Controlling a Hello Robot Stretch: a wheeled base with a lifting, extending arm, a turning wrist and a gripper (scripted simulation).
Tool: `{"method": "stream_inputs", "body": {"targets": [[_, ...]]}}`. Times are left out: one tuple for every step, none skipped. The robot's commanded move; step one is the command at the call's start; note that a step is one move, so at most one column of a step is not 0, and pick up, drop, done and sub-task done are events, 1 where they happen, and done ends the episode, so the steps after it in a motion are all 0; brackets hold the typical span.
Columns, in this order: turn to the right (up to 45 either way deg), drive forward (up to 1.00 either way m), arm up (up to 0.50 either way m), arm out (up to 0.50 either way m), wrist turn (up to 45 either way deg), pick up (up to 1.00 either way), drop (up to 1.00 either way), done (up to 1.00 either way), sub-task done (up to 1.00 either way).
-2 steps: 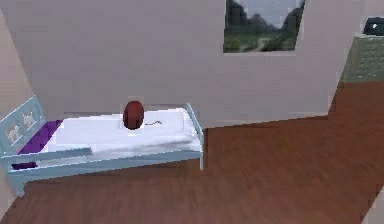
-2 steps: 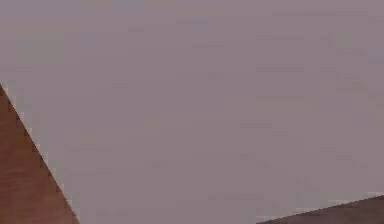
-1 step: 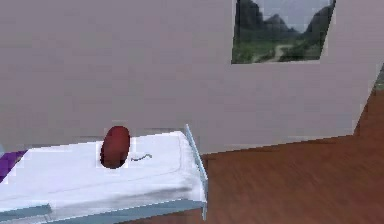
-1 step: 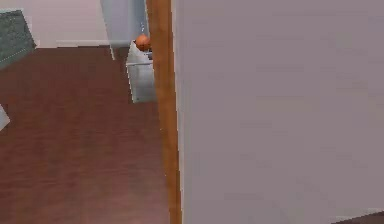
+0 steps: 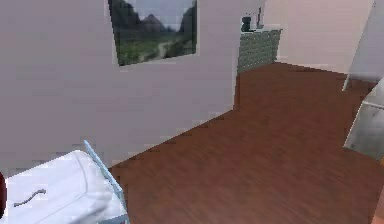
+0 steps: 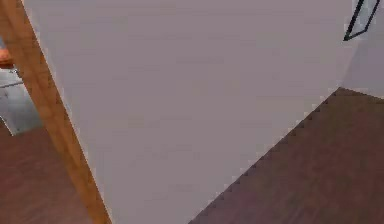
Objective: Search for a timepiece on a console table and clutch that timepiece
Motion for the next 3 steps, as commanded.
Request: {"method": "stream_inputs", "body": {"targets": [[0.0, 0.6, 0.0, 0.0, 0.0, 0.0, 0.0, 0.0, 0.0], [45.0, 0.0, 0.0, 0.0, 0.0, 0.0, 0.0, 0.0, 0.0], [0.0, 0.45, 0.0, 0.0, 0.0, 0.0, 0.0, 0.0, 0.0]]}}
